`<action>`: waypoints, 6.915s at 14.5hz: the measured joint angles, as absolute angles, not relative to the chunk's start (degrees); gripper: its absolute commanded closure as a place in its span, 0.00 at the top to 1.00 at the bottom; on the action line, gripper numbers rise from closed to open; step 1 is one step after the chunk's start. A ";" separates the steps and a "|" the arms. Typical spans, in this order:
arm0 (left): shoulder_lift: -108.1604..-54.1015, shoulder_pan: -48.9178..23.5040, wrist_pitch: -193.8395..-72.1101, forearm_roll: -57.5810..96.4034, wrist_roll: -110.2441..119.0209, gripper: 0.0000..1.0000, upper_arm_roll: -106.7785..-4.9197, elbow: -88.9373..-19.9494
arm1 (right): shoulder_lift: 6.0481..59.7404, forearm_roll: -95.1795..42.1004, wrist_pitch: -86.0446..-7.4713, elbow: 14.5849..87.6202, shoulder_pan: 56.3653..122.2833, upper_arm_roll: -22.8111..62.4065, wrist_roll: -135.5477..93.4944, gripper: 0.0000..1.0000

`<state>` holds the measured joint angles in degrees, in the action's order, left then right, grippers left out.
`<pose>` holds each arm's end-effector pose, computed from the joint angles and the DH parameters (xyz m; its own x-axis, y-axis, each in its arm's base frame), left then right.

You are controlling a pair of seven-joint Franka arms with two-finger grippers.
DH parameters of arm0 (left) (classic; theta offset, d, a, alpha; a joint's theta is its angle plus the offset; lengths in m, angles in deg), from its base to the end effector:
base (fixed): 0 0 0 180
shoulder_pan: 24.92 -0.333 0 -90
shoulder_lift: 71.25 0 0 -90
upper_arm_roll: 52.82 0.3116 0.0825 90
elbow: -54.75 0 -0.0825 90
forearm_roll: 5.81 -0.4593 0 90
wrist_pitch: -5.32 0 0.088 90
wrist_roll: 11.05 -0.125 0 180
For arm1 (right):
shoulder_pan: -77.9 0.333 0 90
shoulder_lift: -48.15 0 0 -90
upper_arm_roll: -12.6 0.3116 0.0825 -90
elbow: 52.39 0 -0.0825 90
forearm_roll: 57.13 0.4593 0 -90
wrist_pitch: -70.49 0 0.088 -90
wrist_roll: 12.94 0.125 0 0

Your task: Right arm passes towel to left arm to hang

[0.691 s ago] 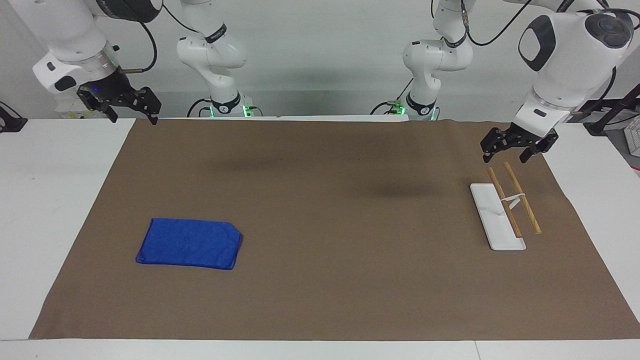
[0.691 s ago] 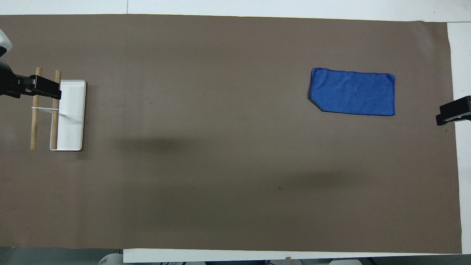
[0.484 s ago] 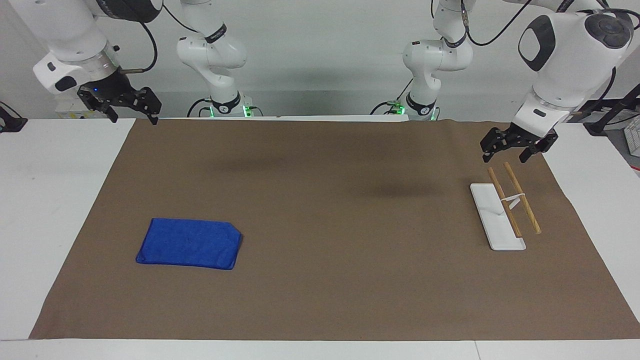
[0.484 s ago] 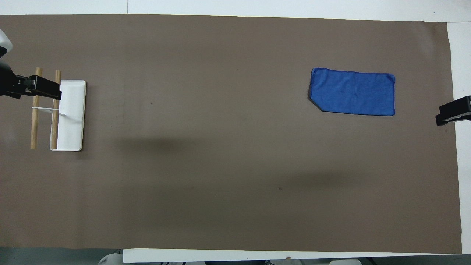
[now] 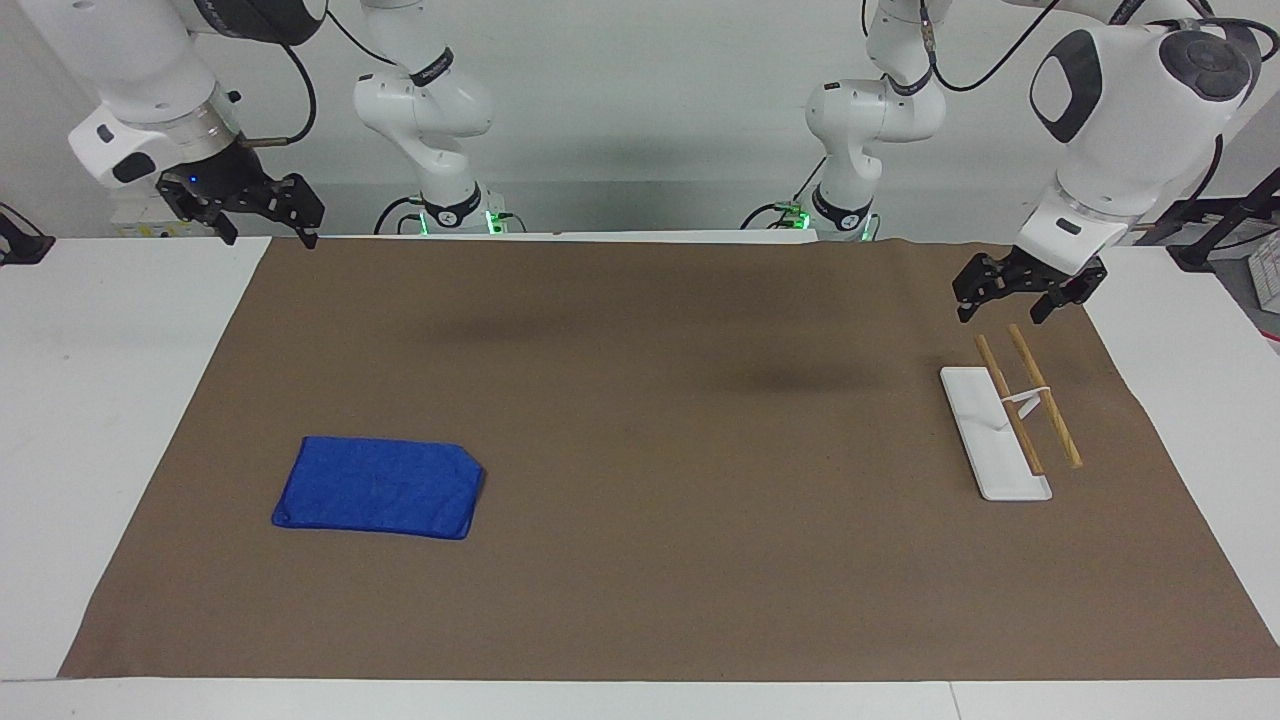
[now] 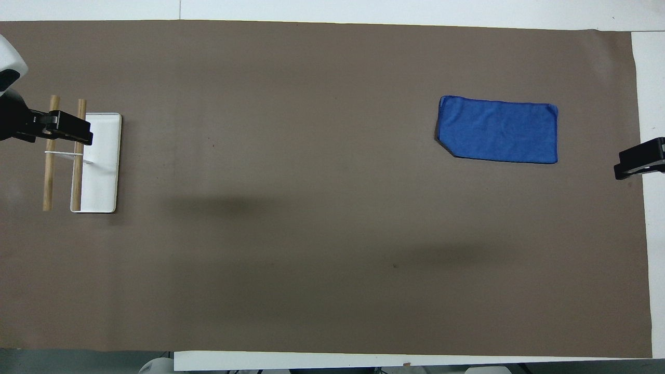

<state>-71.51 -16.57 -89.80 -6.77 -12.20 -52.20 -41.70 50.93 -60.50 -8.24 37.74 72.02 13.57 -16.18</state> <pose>0.6287 -0.0834 0.5451 0.9874 -0.1558 -0.0281 -0.1563 -0.9876 -0.0161 0.5877 -0.0585 0.6153 0.9875 -0.0399 -0.1527 -0.0324 -0.9982 0.0510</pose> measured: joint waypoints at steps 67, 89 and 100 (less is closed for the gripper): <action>-71.51 -16.44 -89.36 -2.78 -3.61 0.99 -52.88 -42.06 | 20.72 -28.65 -28.70 26.82 81.52 17.69 12.72 0.00; -75.40 -16.45 -117.13 19.69 68.13 0.95 -66.85 -47.62 | 28.68 19.70 -53.17 40.55 96.13 18.07 37.41 0.00; -77.05 -16.40 -119.92 20.08 74.38 0.52 -70.47 -47.75 | 28.92 20.35 -54.75 41.41 97.00 18.07 37.45 0.00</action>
<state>-77.05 -16.40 -119.92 20.08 74.38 -70.47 -47.75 28.92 20.35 -54.75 41.41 97.00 18.07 37.45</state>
